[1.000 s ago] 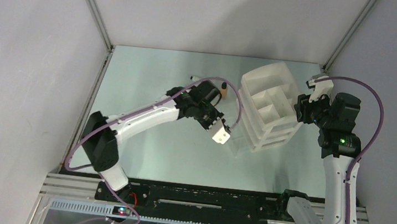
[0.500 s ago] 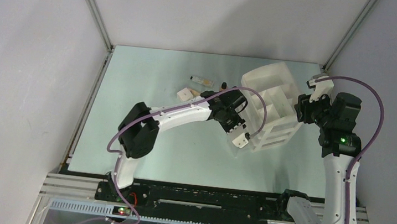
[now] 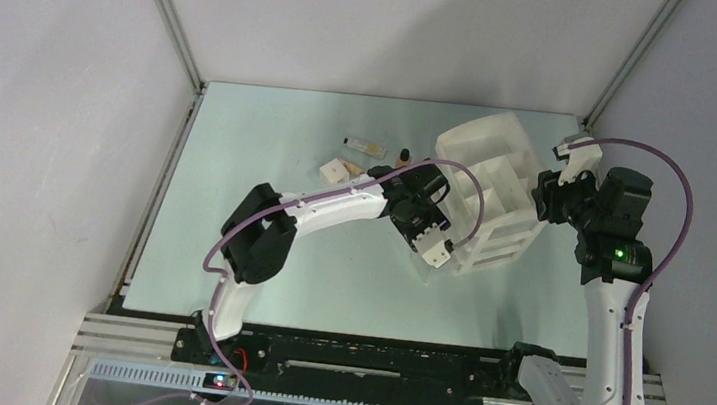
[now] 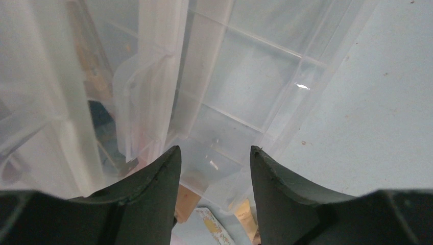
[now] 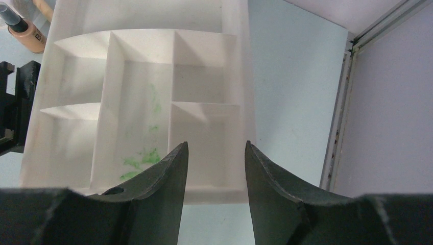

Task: Organize the makeup
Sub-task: Place the makeup in the drawer, then pick up the makeup from the center of the board.

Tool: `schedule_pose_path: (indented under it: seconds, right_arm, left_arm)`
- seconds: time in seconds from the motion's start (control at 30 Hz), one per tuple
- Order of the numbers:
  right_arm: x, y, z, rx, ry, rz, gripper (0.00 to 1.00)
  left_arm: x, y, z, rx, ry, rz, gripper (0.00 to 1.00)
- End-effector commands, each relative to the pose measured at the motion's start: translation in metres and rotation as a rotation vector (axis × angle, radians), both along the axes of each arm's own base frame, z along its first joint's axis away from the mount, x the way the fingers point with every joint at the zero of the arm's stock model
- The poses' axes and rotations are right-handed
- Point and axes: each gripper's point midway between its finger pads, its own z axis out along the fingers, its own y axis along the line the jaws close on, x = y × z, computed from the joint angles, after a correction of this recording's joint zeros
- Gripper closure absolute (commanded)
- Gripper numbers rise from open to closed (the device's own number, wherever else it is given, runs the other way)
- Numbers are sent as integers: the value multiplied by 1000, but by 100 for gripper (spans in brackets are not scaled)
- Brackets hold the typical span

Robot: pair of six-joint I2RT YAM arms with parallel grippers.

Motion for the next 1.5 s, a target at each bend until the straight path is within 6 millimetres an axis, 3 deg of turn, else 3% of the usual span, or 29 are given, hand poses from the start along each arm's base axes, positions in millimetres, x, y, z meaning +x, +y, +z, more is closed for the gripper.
schedule_pose_path:
  seconds: [0.0,0.13,0.27,0.43,0.53,0.67,0.77,0.87,1.13,1.3,1.47]
  right_arm:
    - [0,1,1,-5,-11,11,47]
    - [-1,2,2,-2,-14,11,47]
    - [-1,1,2,0,-15,9,47]
    - [1,1,0,-1,-8,10,47]
    - [1,1,-1,0,-4,9,47]
    - [2,1,-2,0,0,5,47]
    - [3,0,-5,-1,8,3,47]
    - [4,-1,-6,-2,13,3,47]
    - [5,-2,-10,-8,26,0,47]
    - [5,-2,-11,-11,30,-1,47]
    - [6,-2,-13,-12,35,4,48]
  left_arm:
    - [2,7,77,-151,-34,73,40]
    - [2,31,103,-213,-3,183,34]
    - [17,65,123,-300,29,336,26]
    - [63,110,138,-432,22,504,10]
    - [92,132,140,-456,32,552,7]
    - [133,152,122,-425,66,575,10]
    - [163,158,118,-434,90,575,15]
    - [179,157,103,-397,124,561,19]
    - [206,152,46,-274,127,483,18]
    - [208,155,15,-196,134,437,19]
    - [216,157,0,-172,118,458,21]
